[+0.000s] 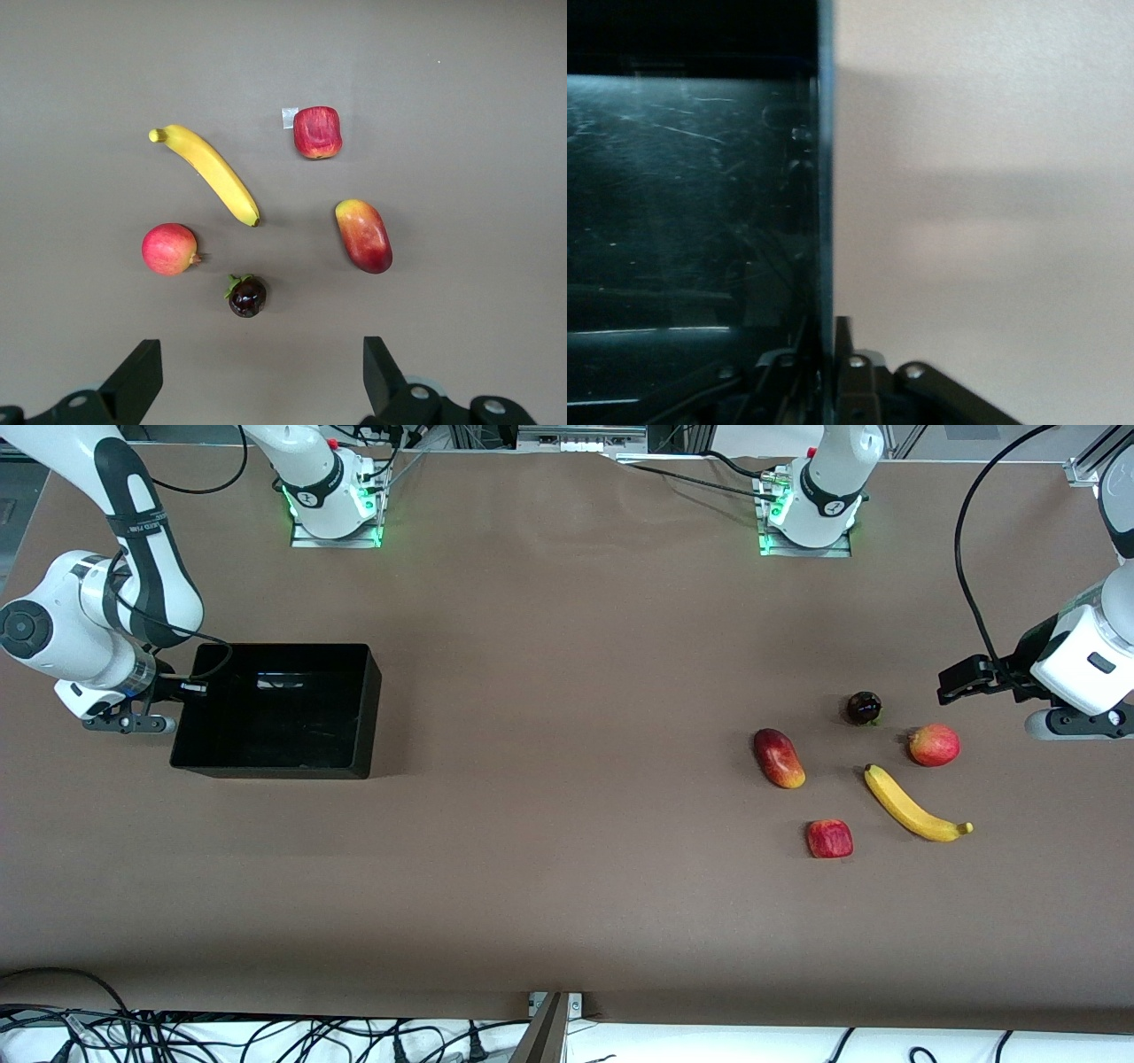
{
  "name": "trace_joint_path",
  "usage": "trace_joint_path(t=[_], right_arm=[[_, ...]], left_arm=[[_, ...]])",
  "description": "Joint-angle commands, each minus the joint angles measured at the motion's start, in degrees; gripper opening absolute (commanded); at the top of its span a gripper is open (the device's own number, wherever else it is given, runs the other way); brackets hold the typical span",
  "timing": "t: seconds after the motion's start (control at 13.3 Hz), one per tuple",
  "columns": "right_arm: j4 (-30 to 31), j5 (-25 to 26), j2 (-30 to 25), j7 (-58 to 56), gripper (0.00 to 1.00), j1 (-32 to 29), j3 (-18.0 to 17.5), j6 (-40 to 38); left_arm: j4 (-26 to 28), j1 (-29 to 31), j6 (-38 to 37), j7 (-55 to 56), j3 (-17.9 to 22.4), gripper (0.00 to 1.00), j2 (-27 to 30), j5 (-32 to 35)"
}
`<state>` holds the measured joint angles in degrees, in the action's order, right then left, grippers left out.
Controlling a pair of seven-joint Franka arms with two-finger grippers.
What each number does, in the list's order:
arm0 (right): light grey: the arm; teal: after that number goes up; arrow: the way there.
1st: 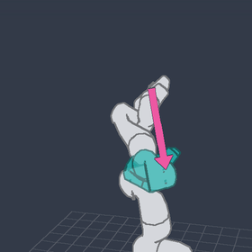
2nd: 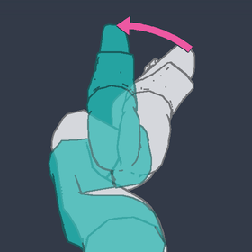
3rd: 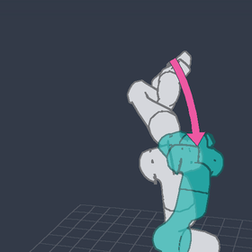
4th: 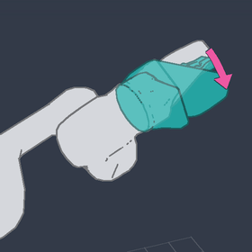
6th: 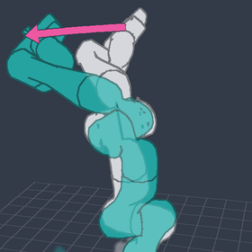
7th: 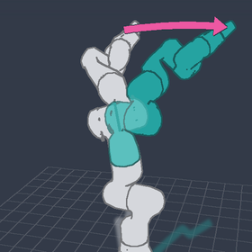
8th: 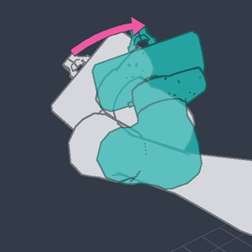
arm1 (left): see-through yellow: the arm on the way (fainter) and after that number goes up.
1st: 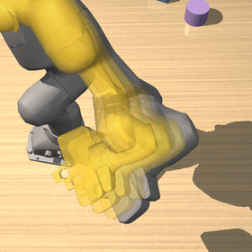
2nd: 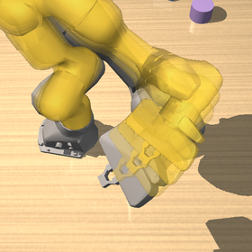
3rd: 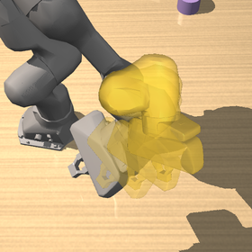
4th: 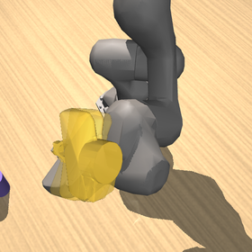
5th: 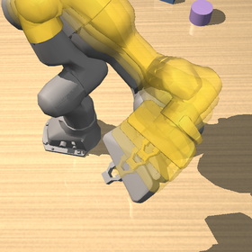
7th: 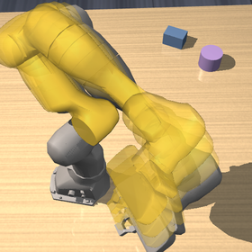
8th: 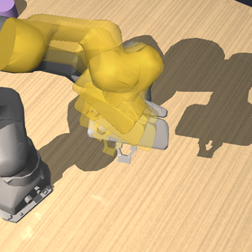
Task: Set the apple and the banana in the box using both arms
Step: 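Drag the black box with the right gripper toward the fruit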
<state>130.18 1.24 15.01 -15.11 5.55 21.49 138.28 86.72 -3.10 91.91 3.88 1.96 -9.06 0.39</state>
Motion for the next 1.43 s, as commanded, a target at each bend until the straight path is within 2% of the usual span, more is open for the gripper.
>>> trace_joint_path(t=[0.0, 0.23, 0.38, 0.53, 0.68, 0.83, 1.05, 1.2, 1.35], right_arm=[[-1.05, -3.51, -2.61, -2.21, 0.00, -0.28, -3.97, -1.78], [-8.33, -5.37, -2.70, -1.60, 0.00, -0.10, -9.07, -9.40], [-14.65, -9.05, -2.26, -0.02, 0.00, 0.51, -12.50, -15.03], [-21.16, -9.77, -0.78, 5.93, 0.00, 2.61, -14.71, -20.40], [-26.18, -9.86, 1.07, 12.79, 0.00, 6.90, -15.42, -23.48], [-29.00, -9.94, 3.35, 20.34, 0.00, 11.65, -15.94, -23.58], [-32.43, -18.19, 8.00, 29.06, 0.00, 16.58, -18.76, -23.06], [-35.06, -18.47, 11.61, 36.60, 0.00, 22.98, -18.76, -21.92], [-36.39, -18.47, 14.86, 42.59, 0.00, 27.91, -18.85, -17.55]], left_arm=[[-1.91, -0.33, -1.21, -0.10, 0.24, 1.00, -0.96, -0.30], [-1.99, -0.24, -1.21, -0.10, 0.24, 1.00, -0.96, -0.30], [-1.91, -0.24, -1.21, -0.10, 0.24, 1.00, -0.96, -0.39], [-1.91, -0.24, -1.21, -0.10, 0.24, 1.00, -0.96, -0.30], [-1.91, -0.24, -1.21, -0.10, 0.24, 1.00, -0.96, -0.30], [-1.91, -0.24, -1.21, -0.10, 0.24, 1.00, -0.96, -0.39], [-1.91, -0.24, -1.21, -0.10, 0.24, 1.00, -0.96, -0.30], [-1.91, -0.24, -1.21, -0.10, 0.24, 1.00, -0.96, -0.30], [-1.91, -0.24, -1.21, -0.10, 0.24, 1.00, -0.87, -0.30]])
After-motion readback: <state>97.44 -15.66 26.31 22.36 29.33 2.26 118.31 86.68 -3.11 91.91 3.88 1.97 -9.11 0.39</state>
